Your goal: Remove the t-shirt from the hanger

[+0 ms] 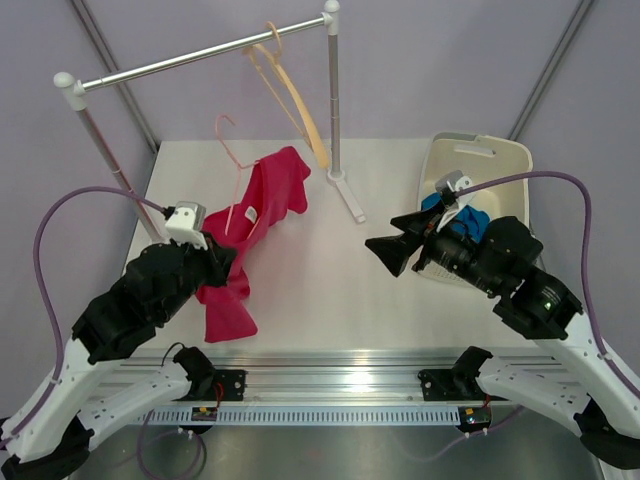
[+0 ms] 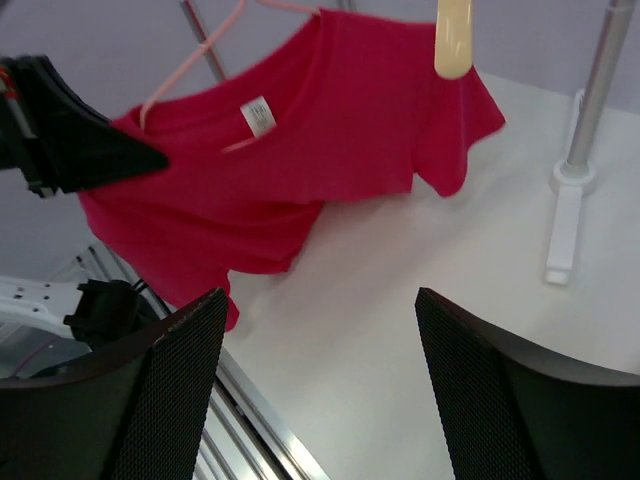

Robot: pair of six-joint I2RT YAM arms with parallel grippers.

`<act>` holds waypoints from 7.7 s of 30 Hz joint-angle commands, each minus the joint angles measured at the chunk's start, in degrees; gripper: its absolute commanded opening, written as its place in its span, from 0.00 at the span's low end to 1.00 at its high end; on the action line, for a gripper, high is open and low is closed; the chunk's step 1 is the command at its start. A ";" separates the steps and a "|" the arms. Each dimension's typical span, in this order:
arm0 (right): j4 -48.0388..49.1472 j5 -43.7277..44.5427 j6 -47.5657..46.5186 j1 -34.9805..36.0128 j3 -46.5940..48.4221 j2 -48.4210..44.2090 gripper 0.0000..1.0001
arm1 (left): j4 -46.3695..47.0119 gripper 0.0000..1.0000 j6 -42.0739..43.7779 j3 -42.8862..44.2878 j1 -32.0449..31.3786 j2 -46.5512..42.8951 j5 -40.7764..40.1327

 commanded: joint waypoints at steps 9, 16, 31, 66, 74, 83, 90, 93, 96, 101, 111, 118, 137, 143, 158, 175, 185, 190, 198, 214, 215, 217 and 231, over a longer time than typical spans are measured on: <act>2.43 -9.58 0.54 0.54 11.91 4.65 0.80 | 0.66 0.00 4.28 -4.20 -0.18 -2.67 28.29; 4.79 -6.68 -1.49 0.54 10.95 14.23 0.76 | 4.44 0.00 4.81 -7.01 -0.18 -2.67 35.85; 11.83 2.19 -1.22 2.47 9.45 25.67 0.63 | 11.12 0.00 5.42 -10.71 -0.36 0.23 43.78; -6.53 19.24 -4.39 3.62 29.93 22.25 0.00 | 14.90 0.47 3.40 -7.63 -0.36 -2.32 45.36; -14.88 23.47 -5.79 -1.47 38.28 23.30 0.00 | 13.07 0.00 1.12 -6.41 -0.36 -4.34 32.39; -17.70 19.59 -6.40 -10.01 37.75 19.26 0.00 | 9.81 0.00 -3.37 -3.94 -0.36 -5.40 6.69; -20.33 18.54 -5.53 -10.01 45.12 20.75 0.00 | 12.35 0.00 -4.07 -6.92 -0.27 0.75 0.46; -21.83 17.05 -3.86 -10.01 49.17 21.81 0.00 | 14.29 0.00 -4.07 -8.94 -0.18 2.34 -2.01; -20.43 14.77 -1.32 -10.09 49.71 21.19 0.00 | 15.17 0.00 -4.33 -10.09 -0.18 4.18 -1.58; -20.59 13.36 0.89 -10.01 51.37 22.07 0.00 | 15.43 0.00 -6.18 -10.88 -0.18 5.06 -2.11; -14.53 3.18 5.37 -10.01 48.47 22.86 0.00 | 20.96 0.00 -9.16 -13.25 -0.18 13.48 -0.17; -11.11 -7.38 7.39 -10.01 49.00 25.06 0.00 | 25.36 0.00 -11.27 -14.84 -0.18 19.82 -4.38; -15.05 -22.95 4.67 -10.01 51.20 24.80 0.00 | 30.11 0.00 -15.77 -15.37 9.40 31.52 -0.26; -18.83 -21.98 2.74 -10.01 50.67 22.86 0.00 | 26.96 0.73 -13.14 -12.21 9.40 26.87 4.91; -18.23 -16.26 -3.95 -10.01 24.14 15.57 0.00 | 17.37 0.99 0.76 5.55 9.31 3.30 42.08; -7.06 -15.56 5.46 -9.92 17.28 23.12 0.00 | 5.60 0.78 11.92 12.14 -5.80 21.14 35.78; -8.21 -13.28 4.75 -10.01 17.01 23.04 0.00 | 3.40 0.04 12.01 12.23 -6.33 20.71 32.70; -8.64 -13.63 4.49 -10.01 17.28 23.12 0.02 | 3.22 0.00 11.84 11.71 -6.68 20.27 33.22; -7.94 -13.19 4.23 -9.92 16.31 21.72 0.60 | 5.76 0.00 8.41 8.90 -6.68 17.47 35.16; -14.79 -1.06 3.35 -9.92 17.98 14.43 1.00 | -2.75 0.00 4.10 4.14 -6.68 5.69 19.53; -15.06 -0.71 3.17 -10.01 18.15 14.08 1.00 | -3.89 0.00 4.10 4.75 -6.68 5.24 17.60; -15.41 -0.09 2.91 -9.92 18.50 12.85 0.99 | -8.27 0.00 3.49 5.55 -6.68 4.71 10.49; -17.44 -0.36 1.07 -9.83 16.32 5.82 1.00 | -15.87 0.00 -7.76 16.70 -6.60 10.42 -30.20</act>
